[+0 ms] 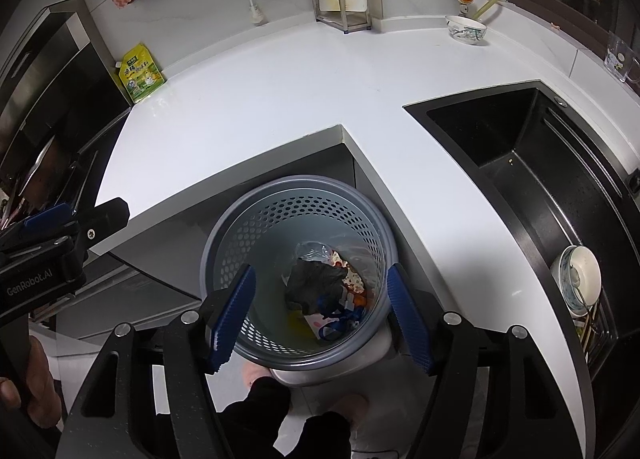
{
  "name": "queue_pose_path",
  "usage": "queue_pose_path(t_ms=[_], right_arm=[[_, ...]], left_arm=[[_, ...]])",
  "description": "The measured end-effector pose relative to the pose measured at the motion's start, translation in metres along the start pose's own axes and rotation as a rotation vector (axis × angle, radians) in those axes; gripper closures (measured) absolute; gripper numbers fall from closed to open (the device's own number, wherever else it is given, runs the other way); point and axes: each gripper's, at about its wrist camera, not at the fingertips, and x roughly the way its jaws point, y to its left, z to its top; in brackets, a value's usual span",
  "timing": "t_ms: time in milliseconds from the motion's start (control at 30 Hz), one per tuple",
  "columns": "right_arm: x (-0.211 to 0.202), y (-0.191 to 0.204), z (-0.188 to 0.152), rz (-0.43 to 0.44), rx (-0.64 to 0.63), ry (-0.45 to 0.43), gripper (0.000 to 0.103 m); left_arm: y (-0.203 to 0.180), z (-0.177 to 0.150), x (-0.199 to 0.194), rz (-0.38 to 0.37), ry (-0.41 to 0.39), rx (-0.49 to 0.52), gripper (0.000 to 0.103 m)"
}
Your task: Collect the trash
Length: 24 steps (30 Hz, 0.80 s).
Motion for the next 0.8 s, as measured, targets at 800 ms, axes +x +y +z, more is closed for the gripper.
queue_pose_path(t_ms=[800], right_arm=[[-0.0023,0.0032,0.0004,-0.009,-0.004,-0.012,0.038]], left_arm=[[0.0048,-0.0032,0.0019,0.002,0.016,-0.019,0.006]])
